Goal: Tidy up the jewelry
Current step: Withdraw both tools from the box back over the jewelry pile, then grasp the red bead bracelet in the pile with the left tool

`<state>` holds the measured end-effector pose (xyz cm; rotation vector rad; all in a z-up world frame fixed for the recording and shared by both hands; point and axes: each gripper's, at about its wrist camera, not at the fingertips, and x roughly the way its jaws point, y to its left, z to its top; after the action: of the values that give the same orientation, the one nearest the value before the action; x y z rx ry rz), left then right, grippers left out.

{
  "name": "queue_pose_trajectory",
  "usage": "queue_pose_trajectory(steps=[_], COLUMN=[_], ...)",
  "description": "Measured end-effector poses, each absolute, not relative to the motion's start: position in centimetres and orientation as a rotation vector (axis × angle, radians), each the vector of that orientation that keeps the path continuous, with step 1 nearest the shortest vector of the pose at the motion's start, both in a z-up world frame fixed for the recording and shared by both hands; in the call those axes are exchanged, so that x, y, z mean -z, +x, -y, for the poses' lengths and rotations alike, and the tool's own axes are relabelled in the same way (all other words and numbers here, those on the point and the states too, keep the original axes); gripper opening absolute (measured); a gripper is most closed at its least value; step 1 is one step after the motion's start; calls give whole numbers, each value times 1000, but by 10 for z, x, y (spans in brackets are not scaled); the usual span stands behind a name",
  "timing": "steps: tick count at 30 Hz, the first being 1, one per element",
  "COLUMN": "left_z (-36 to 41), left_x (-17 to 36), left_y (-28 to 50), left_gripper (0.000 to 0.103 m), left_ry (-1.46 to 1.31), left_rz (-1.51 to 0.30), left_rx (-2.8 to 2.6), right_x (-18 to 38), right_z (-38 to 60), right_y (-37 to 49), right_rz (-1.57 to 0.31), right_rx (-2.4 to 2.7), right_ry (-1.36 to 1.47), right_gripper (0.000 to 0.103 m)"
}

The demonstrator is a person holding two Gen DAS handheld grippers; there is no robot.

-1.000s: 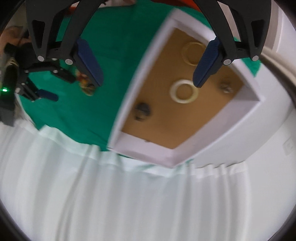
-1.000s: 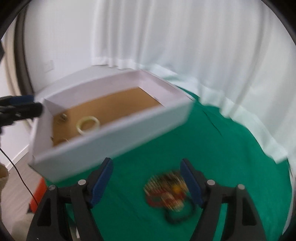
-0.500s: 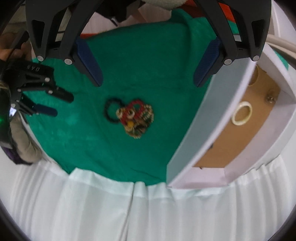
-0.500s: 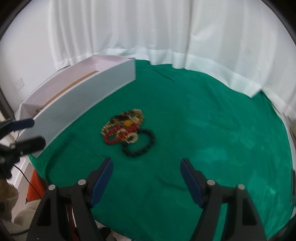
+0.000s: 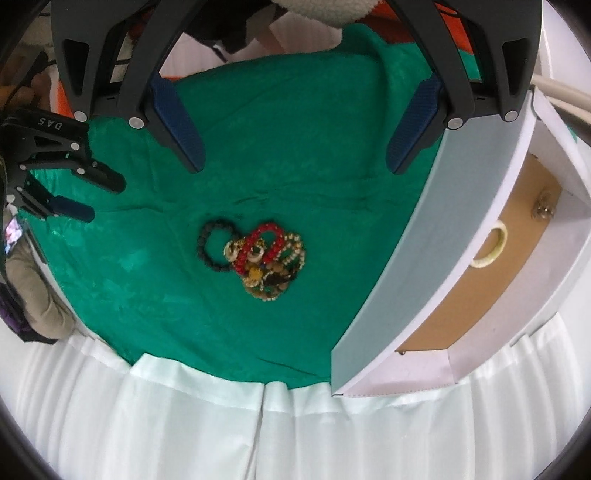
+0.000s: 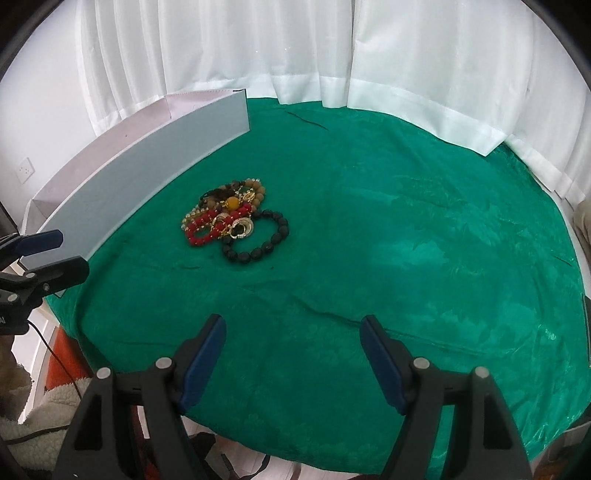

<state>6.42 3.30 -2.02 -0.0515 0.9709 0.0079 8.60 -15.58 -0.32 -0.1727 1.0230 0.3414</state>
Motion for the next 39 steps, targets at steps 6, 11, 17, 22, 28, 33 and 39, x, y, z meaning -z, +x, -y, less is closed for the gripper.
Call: queue_pose_trajectory(steps=[6, 11, 17, 22, 28, 33, 39], left_z=[-37, -39, -43, -57, -57, -38, -9], left_x=[24, 27, 31, 39, 49, 47, 41], left_y=[65, 65, 65, 64, 74, 91, 123], left_gripper=[98, 98, 98, 98, 98, 98, 90], left_ry=[-53, -54, -62, -91, -115, -77, 2], left_rz=[-985, -994, -1008, -1022, -1050, -1038, -1000], left_rx=[-21, -32, -31, -44, -10, 53, 175], right_x=[6, 9, 8, 13, 28, 26, 30], right_z=[148, 146, 152, 170, 183, 182, 186], right_y=[84, 82, 79, 75, 76, 76, 76], right_rz=[-1029, -1039, -1041, -1046, -1096, -1085, -1094], right_rx=[-366, -376, -366, -323, -291, -304, -302], right_ry=[-178, -179, -167, -139, -100, -96, -76], right_gripper=[76, 76, 76, 76, 76, 76, 76])
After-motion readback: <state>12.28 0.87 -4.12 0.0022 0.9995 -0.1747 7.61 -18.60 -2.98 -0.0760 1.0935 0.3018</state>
